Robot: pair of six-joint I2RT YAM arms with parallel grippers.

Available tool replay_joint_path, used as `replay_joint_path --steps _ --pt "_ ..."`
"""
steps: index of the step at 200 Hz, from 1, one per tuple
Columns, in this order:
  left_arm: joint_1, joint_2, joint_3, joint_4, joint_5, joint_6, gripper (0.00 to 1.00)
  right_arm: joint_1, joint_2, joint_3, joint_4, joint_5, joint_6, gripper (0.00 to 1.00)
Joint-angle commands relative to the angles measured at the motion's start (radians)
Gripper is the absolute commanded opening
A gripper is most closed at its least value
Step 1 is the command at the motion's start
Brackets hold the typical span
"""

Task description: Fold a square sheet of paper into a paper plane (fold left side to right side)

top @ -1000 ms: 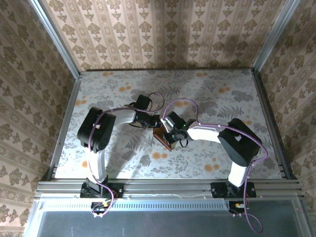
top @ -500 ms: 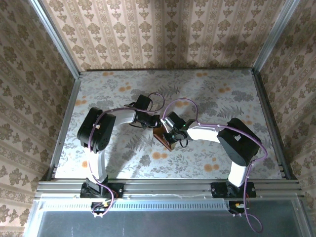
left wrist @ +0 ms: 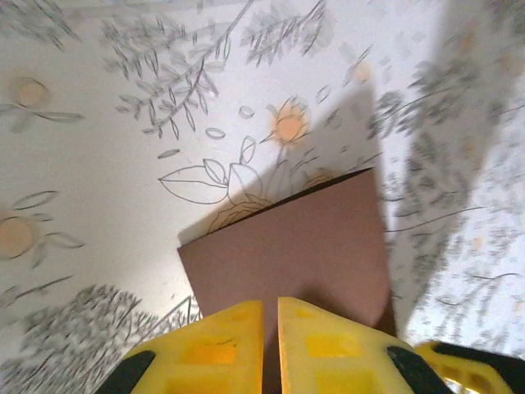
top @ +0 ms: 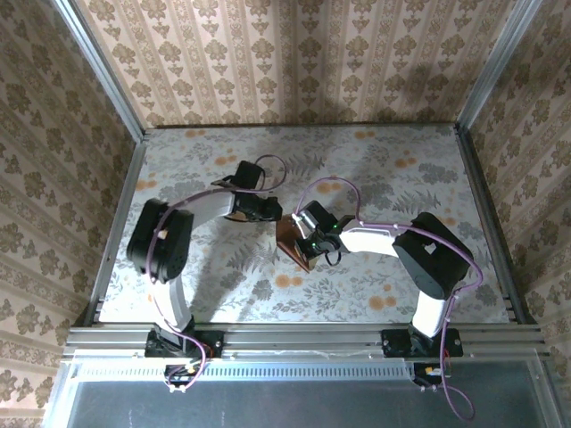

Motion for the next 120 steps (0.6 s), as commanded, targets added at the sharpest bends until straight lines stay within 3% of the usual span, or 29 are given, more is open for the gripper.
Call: replay_joint_path --steps 1,60,120 --pt "0.004 -0.137 -0.109 0.075 0.032 -0.037 0.13 -0.020 0.027 -0.051 -0.024 -0.014 0.026 0.00" --pt "-0.035 -0.309 -0.465 0.491 0.164 -0.236 0.20 -0.048 0.024 -0.082 0.016 -0.055 0.036 0.00" --pt "-0.086 -0.201 -0.485 0.643 0.229 -0.306 0.15 -0.051 0.026 -0.084 0.014 -0.056 0.037 0.00"
